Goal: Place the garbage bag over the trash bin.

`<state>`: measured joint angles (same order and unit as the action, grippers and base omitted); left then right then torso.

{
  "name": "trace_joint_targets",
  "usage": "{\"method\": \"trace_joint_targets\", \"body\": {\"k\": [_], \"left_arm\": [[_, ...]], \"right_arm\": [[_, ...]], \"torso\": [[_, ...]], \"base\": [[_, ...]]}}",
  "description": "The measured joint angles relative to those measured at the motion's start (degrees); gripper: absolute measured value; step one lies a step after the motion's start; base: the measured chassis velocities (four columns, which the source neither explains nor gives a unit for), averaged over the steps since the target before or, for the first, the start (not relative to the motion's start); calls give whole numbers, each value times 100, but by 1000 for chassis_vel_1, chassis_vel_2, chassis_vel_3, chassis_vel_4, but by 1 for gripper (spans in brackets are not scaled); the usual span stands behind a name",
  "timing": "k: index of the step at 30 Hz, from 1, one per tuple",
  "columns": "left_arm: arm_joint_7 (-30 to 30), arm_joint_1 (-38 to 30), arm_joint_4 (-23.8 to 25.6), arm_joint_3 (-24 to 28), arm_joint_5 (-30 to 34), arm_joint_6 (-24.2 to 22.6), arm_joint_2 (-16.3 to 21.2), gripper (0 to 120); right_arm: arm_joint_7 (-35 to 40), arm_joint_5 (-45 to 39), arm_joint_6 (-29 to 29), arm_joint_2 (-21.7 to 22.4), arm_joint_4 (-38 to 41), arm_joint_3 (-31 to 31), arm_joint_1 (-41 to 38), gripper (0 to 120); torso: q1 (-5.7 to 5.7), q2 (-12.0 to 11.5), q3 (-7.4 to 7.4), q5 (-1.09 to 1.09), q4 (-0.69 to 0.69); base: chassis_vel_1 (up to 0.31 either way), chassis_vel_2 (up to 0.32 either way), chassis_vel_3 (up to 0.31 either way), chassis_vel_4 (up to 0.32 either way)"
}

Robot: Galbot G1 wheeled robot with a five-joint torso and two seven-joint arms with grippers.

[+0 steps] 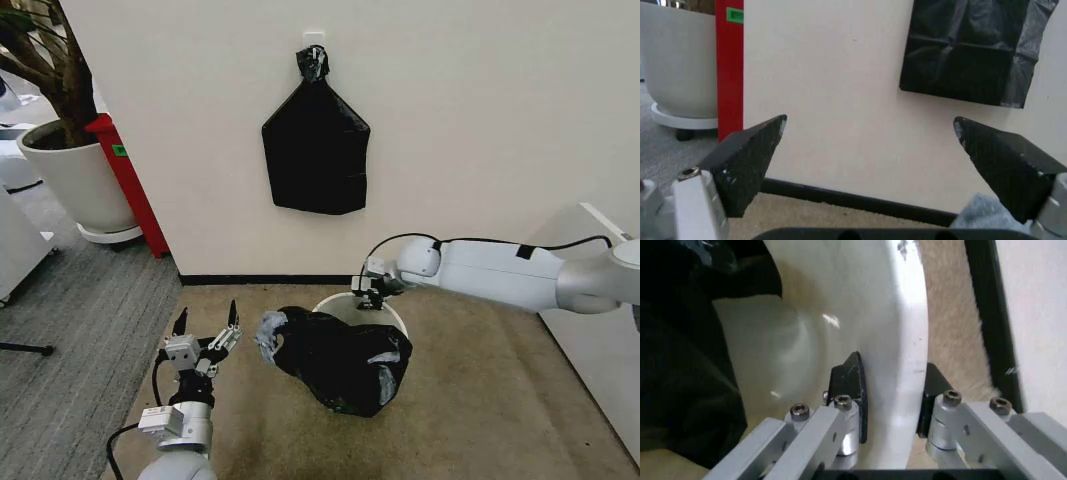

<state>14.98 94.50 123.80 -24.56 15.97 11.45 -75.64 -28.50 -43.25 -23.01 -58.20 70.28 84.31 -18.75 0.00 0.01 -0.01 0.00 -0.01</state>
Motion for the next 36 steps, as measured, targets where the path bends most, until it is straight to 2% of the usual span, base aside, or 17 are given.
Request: {"method": "trace_joint_targets", "body": {"k": [5, 9, 10, 11, 12, 13, 16, 21, 23, 24, 27, 30, 32, 36], "left_arm": [[0, 7, 8, -11, 0, 0, -2, 99], [-2, -6, 0, 1, -17, 0, -18, 99], [-2, -6, 0, 1, -17, 0, -18, 99], [-7, -45, -19, 23, -19, -7, -13, 99], [-7, -45, -19, 23, -19, -7, -13, 99], [-9, -72, -49, 41, -26, -10, -10, 99], [-13, -112, -93, 83, -43, -18, -15, 99], [-18, -128, -114, 107, -76, -20, -20, 99], [-19, -135, -121, 107, -83, -21, -18, 99], [-20, -137, -136, 105, -93, -21, -18, 99], [-20, -140, -164, 105, -116, -17, -22, 99], [-22, -142, -168, 108, -126, -14, -31, 99], [-26, -176, -198, 122, -140, -10, -47, 99], [-30, -197, -206, 130, -141, -10, -32, 99]], "right_arm": [[71, -277, -121, 168, 74, -19, 28, 8], [780, -1698, -530, 963, 518, -97, 150, 6], [780, -1698, -530, 963, 518, -97, 150, 6], [1261, -2276, -754, 1378, 825, -127, 194, 6], [1261, -2276, -754, 1378, 825, -127, 194, 6], [1607, -2637, -892, 1596, 1010, -228, 276, 6], [2525, -3478, -1189, 1871, 1361, -635, 606, 5], [3578, -4050, -1656, 1982, 1683, -1301, 1144, 5], [4449, -4484, -1877, 1994, 1922, -1600, 1405, 2], [5060, -4847, -1918, 1991, 2087, -1783, 1550, 2], [6219, -5690, -1936, 1948, 2315, -2178, 1871, 2], [6618, -5995, -1937, 1927, 2381, -2305, 1979, 2], [7383, -6488, -1936, 1866, 2527, -2801, 2369, 2], [7813, -6755, -1937, 1762, 2568, -2995, 2437, 2]], "torso": [[0, 0, 0, 1, 1], [0, -1, 1, 2, 2], [0, -1, 1, 2, 2], [0, -1, 1, 2, 0], [0, -1, 1, 2, 0], [0, -1, 1, 0, 0], [0, -1, 0, -2, -2], [0, -1, 1, -1, 1], [0, -2, 1, 4, -1], [0, -1, 1, 1, 1], [0, -1, 1, -1, 0], [0, -1, 1, -2, 0], [0, -1, 0, 0, -2], [0, -2, 1, 2, 0]], "base": [[0, 0, 0, 0], [0, 0, 0, 0], [0, 0, 0, 0], [0, 0, 0, 0], [0, 0, 0, 0], [0, 0, 0, 0], [0, 0, 0, 0], [0, 0, 0, 0], [0, 0, 0, 0], [0, 0, 0, 0], [0, 0, 0, 0], [0, 0, 0, 0], [0, 0, 0, 0], [0, 0, 0, 0]]}}
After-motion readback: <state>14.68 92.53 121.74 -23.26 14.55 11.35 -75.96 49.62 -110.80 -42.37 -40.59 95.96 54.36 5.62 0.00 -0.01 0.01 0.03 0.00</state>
